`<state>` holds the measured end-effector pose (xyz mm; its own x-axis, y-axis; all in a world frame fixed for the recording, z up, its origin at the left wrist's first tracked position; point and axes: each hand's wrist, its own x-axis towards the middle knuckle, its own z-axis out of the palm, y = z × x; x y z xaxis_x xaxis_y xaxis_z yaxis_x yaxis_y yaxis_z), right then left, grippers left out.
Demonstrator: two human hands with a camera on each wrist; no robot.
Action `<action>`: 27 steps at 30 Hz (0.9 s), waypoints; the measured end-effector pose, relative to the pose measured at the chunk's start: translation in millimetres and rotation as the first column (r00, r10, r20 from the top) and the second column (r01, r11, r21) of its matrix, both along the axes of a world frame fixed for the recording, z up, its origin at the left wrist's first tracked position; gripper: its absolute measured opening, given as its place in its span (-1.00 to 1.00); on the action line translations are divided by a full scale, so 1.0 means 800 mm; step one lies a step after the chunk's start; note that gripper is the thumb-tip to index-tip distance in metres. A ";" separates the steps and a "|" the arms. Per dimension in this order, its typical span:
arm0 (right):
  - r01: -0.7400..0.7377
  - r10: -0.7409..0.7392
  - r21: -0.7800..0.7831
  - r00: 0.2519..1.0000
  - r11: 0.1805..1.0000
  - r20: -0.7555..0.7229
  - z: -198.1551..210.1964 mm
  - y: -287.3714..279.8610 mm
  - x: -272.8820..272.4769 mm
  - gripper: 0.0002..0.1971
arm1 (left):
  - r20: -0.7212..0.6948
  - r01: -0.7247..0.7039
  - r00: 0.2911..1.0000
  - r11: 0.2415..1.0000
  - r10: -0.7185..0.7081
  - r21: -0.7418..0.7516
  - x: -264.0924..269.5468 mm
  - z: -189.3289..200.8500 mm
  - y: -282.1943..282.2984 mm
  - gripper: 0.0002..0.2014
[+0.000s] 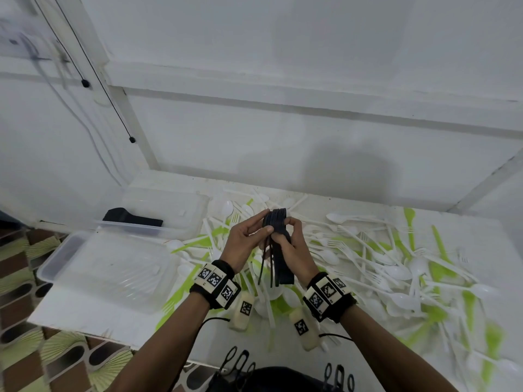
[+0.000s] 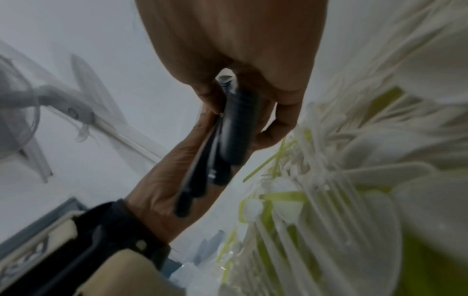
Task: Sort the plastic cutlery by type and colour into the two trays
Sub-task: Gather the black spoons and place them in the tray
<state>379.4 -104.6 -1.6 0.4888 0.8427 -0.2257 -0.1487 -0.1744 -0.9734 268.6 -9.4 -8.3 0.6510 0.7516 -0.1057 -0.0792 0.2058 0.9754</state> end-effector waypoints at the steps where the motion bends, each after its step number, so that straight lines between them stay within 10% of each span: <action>1: -0.006 0.006 0.011 0.998 1.000 -0.055 -0.001 0.002 0.000 -0.76 | 0.004 -0.001 1.000 1.000 0.001 0.003 0.000 0.001 0.002 -0.54; 5: -0.036 0.052 0.058 0.950 0.998 -0.308 0.006 0.007 -0.005 -0.62 | -0.031 -0.042 0.999 0.998 0.043 0.048 -0.003 0.008 0.010 -0.53; 11: -0.061 0.062 0.011 0.985 0.998 -0.161 0.005 0.010 -0.004 -0.53 | -0.082 0.016 0.997 1.000 -0.016 -0.007 -0.013 0.015 0.021 -0.73; 14: -0.013 0.011 -0.012 0.988 1.000 -0.157 0.004 0.009 0.006 -0.54 | -0.260 0.021 0.965 0.973 0.040 0.229 -0.031 0.005 0.041 -0.81; 17: 0.000 -0.003 -0.017 0.988 1.000 -0.154 0.000 0.005 0.013 -0.54 | -0.585 0.177 0.783 0.826 0.212 0.536 -0.058 -0.023 0.065 -0.88; 22: 0.035 -0.042 -0.042 0.986 0.999 -0.162 -0.005 0.003 0.011 -0.56 | -0.892 0.429 0.353 0.798 0.284 0.424 -0.075 -0.052 0.057 -0.33; 27: 0.024 -0.032 -0.048 0.984 0.999 -0.177 -0.010 0.004 0.002 -0.55 | -0.851 0.344 0.450 0.826 0.272 0.446 -0.063 -0.056 0.051 -0.43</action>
<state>380.8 -101.4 -9.7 0.4611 0.8160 -0.3486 -0.3241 -0.2108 -0.9222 218.4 31.0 -53.0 0.4647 0.8500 -0.2480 0.8388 -0.3329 0.4308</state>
